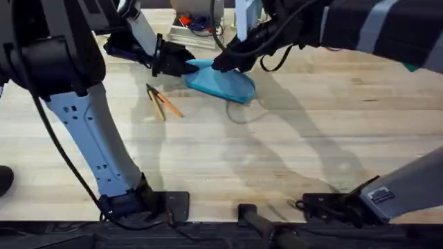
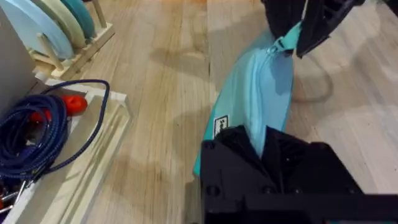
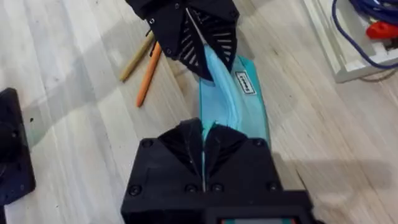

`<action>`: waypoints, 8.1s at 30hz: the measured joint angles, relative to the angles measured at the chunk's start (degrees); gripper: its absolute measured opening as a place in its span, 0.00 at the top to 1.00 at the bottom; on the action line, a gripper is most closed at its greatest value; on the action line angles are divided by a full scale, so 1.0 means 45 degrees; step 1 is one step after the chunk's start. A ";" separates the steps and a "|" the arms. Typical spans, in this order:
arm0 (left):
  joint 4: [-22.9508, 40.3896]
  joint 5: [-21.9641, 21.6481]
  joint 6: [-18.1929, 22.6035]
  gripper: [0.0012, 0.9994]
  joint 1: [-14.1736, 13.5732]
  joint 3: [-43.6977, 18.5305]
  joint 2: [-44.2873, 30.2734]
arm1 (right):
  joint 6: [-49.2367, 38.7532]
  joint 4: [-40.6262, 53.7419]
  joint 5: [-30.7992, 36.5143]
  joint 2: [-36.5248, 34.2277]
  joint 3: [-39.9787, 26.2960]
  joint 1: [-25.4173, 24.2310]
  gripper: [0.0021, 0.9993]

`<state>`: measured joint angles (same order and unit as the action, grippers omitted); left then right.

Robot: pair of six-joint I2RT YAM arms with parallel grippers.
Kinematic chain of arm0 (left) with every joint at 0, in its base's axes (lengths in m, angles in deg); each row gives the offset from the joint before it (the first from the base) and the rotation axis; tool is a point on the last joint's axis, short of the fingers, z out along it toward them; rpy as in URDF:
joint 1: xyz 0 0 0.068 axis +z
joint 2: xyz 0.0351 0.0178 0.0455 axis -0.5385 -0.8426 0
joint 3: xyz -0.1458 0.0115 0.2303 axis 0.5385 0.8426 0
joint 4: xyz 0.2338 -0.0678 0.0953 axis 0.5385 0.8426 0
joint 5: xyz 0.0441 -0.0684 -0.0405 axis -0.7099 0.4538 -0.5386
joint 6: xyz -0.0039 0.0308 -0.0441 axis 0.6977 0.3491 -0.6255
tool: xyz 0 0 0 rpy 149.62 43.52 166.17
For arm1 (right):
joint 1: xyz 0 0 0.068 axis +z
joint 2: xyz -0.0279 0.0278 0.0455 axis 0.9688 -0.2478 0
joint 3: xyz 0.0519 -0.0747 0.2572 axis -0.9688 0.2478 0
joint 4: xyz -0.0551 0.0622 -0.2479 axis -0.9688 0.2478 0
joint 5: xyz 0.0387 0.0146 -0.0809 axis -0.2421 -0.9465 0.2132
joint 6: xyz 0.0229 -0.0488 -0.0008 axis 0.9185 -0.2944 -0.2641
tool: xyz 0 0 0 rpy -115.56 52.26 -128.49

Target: Unzip the bag, pick up the pens from the table one at a time and place them inside, then zip the bag closed.

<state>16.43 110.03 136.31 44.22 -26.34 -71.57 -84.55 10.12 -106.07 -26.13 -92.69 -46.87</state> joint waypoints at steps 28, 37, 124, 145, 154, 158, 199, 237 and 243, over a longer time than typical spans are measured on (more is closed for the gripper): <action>0.0039 -0.0014 -0.0001 0.96 -0.0005 0.0000 0.0000 | 0.0005 -0.2699 -0.0073 -0.1147 -0.0049 0.0766 0.97; 0.0044 -0.0010 -0.0001 0.96 0.0102 0.0000 0.0000 | 0.0001 -0.3316 0.0102 -0.1335 -0.0049 0.1002 0.97; -0.0044 -0.0029 -0.0001 0.96 0.0131 -0.0044 0.0000 | 0.2987 -0.0338 0.0346 0.1858 -0.0204 0.1128 0.00; -0.0041 -0.0029 -0.0001 0.96 0.0131 -0.0044 0.0000 | 0.0738 0.5250 0.2197 0.3520 -0.0219 -0.0745 0.00; -0.0007 -0.0013 -0.0001 0.16 0.0018 -0.0044 0.0000 | 0.0129 0.5304 0.2686 0.3520 -0.0219 -0.0745 0.00; -0.0001 -0.0010 -0.0001 0.01 -0.0034 -0.0044 0.0000 | 0.0073 0.5302 0.2748 0.3520 -0.0219 -0.0745 0.00; 0.3254 -0.2437 -0.0170 0.00 0.1219 -0.3211 0.1404 | -0.0015 0.5044 0.2773 0.3520 -0.0219 -0.0745 0.00; 0.3291 -0.3189 -1.0672 0.00 0.1158 -0.3321 0.5100 | -0.0117 0.5044 0.2773 0.3520 -0.0219 -0.0745 0.00; 0.3291 -0.3424 -1.1569 0.00 0.0984 -0.3317 0.5100 | -0.0121 0.5047 0.2773 0.3520 -0.0219 -0.0745 0.00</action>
<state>31.23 94.62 84.25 48.65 -41.27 -48.62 -85.10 32.83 -93.59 -10.29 -93.68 -50.22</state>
